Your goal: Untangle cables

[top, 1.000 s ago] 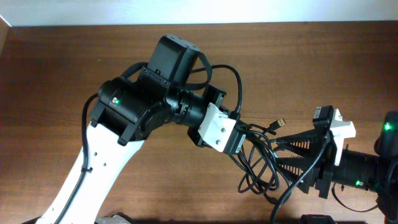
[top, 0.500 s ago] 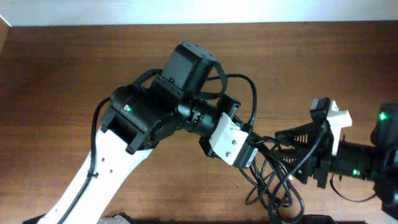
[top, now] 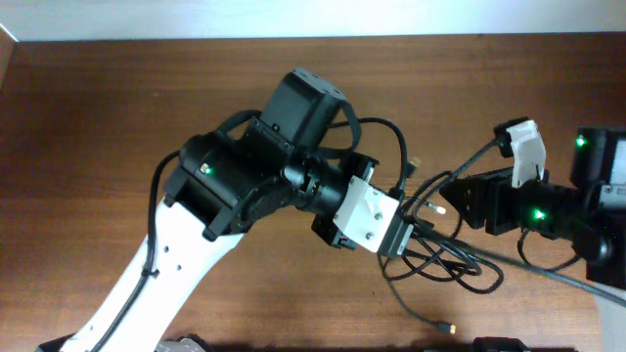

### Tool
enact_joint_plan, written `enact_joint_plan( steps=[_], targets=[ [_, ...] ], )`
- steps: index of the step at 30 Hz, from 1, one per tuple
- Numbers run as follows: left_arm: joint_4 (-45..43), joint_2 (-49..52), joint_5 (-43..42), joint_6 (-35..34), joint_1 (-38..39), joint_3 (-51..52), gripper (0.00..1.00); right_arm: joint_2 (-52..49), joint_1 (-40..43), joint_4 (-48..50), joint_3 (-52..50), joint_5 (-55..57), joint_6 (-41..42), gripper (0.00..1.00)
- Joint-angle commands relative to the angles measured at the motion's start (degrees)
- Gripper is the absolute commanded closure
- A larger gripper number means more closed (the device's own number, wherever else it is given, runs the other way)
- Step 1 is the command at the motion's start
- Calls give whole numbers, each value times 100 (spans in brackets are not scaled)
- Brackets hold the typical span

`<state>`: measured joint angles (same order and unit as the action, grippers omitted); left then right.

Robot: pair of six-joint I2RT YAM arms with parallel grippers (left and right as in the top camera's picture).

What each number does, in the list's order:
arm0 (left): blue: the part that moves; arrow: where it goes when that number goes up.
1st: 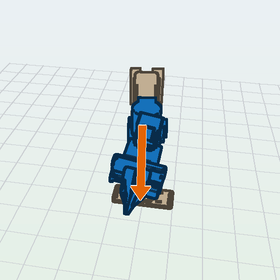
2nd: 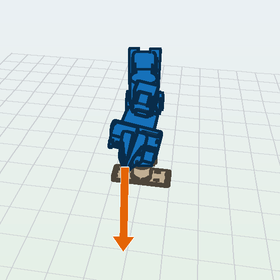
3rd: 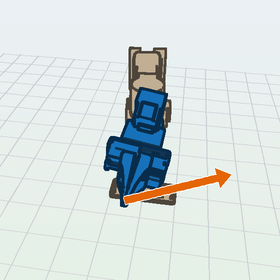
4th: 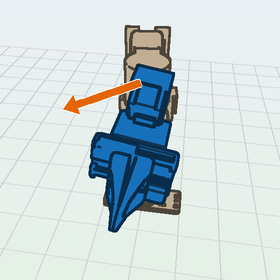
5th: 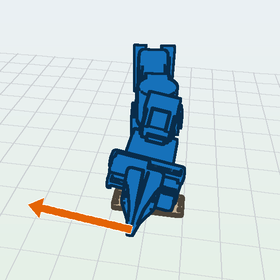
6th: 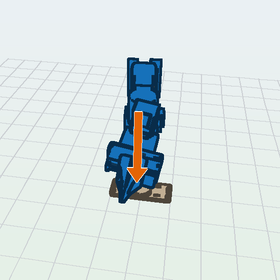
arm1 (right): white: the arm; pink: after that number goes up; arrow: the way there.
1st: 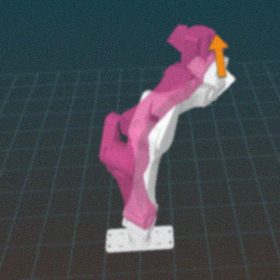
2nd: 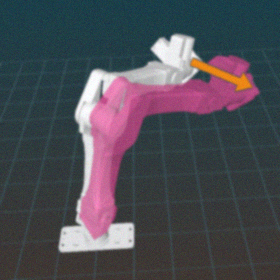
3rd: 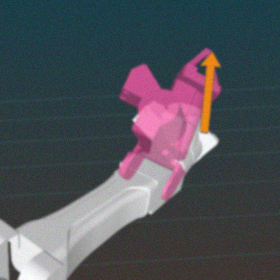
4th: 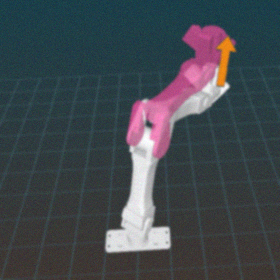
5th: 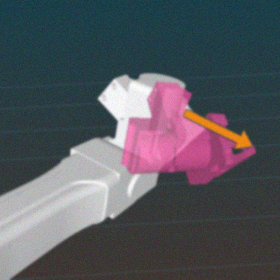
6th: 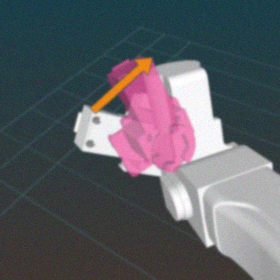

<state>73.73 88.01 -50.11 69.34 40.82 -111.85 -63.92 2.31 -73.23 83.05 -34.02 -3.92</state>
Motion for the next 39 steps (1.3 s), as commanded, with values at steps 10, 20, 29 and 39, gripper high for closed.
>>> enact_joint_plan(
  steps=[10,20,29,39],
  targets=[
    [789,-339,-691,-76,262,-59,100,-245,42,407,50,2463,1198,45],
    [894,-649,192,-81,264,-59,100,-210,39,278,50,1434,660,45],
    [931,-649,308,-83,264,-59,100,291,39,181,50,387,284,45],
    [702,-649,1252,-1255,264,-59,100,1097,39,168,50,-190,284,45]
  ],
)
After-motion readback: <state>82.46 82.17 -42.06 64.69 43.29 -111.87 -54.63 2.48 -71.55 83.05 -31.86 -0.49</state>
